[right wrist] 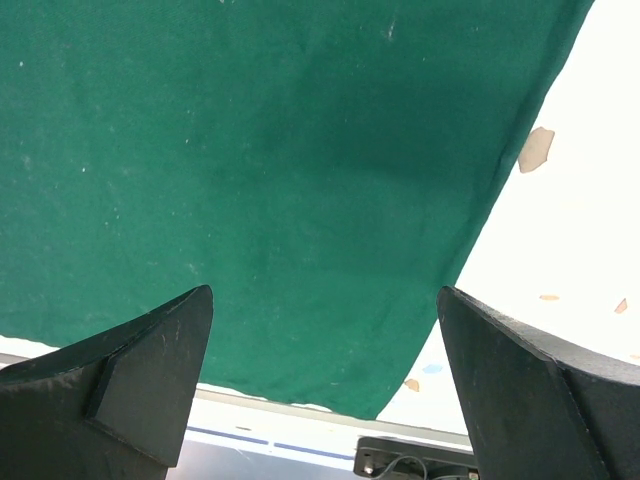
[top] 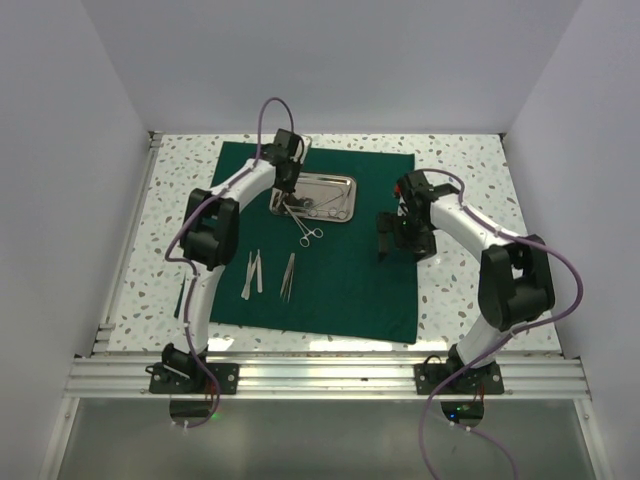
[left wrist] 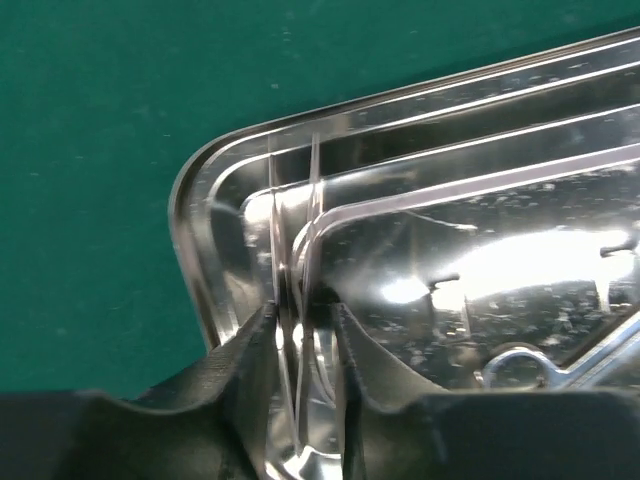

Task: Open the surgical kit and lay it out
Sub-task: Pick up the medical item from the container.

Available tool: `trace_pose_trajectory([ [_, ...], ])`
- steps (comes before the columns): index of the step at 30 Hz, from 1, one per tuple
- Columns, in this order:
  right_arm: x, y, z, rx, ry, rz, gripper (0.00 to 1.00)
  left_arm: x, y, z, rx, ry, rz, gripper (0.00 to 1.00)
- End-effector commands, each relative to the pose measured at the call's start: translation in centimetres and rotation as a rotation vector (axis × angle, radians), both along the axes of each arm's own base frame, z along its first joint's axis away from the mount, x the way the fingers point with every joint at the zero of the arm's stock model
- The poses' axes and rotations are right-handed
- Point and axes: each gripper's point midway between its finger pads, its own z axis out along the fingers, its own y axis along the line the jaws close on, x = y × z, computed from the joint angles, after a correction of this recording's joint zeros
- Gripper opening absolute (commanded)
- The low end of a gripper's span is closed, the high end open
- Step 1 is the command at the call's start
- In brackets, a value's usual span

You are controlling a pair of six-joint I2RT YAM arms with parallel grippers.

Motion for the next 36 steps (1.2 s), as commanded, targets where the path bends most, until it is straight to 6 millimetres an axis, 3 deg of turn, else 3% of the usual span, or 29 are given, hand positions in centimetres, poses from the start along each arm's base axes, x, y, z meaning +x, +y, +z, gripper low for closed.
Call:
trace_pose_trajectory([
  [1,1.0,0.2,0.7,0.001,-0.016,-0.004,0.98,-2.1,-1.8,-2.4,-0.06,0.098,-0.065,0.23],
  [3,1.0,0.3,0.6,0.004,-0.012,-0.007,0.98,-2.7,-1.7,-3.2,-0.061,0.124,-0.063,0.17],
  [5,1.0,0.3,0.6,0.007,-0.012,-0.007,0.98,-2.9,-1.6,-3.5,-0.059,0.133,-0.053,0.0],
  [10,0.6,0.4,0.2,0.013,0.001,-0.007,0.98,-2.0,-1.0,-1.2,-0.037,0.087,0.009,0.0],
  [17,0.9,1.3,-0.1,0.057,0.0,-0.015,0.98,-0.2,-0.5,8.2,-0.067,-0.088,0.114,0.0],
  [22,2.2,1.8,0.7,0.084,-0.047,-0.01,0.98,-1.2,-0.4,12.9,-0.064,-0.155,0.144,0.0],
  [25,3.5,2.3,2.1,0.097,-0.091,-0.004,0.98,-3.1,-0.5,17.0,-0.083,-0.206,0.155,0.0],
  [28,5.3,3.1,3.7,0.129,-0.142,0.002,0.98,-5.7,-0.6,17.3,-0.056,-0.186,0.153,0.0],
  [30,6.8,3.9,4.9,0.153,-0.175,0.006,0.98,-8.5,-0.6,17.1,-0.062,-0.164,0.151,0.0],
  [31,7.3,4.3,5.2,0.165,-0.182,0.005,0.98,-9.8,-0.7,18.2,-0.094,-0.179,0.155,0.0],
  [32,7.9,4.6,5.7,0.174,-0.192,0.003,0.98,-11.5,-1.0,15.9,-0.091,-0.129,0.138,0.0],
  [33,9.1,5.2,7.0,0.193,-0.225,0.006,0.98,-12.5,-1.0,15.2,-0.102,-0.113,0.134,0.0],
  [34,9.7,5.6,6.6,0.199,-0.21,-0.002,0.98,-13.7,-1.0,15.5,-0.13,-0.117,0.143,0.0],
  [36,11.5,6.6,7.8,0.227,-0.233,-0.011,0.98,-17.4,-0.6,11.6,-0.112,-0.023,0.152,0.0],
])
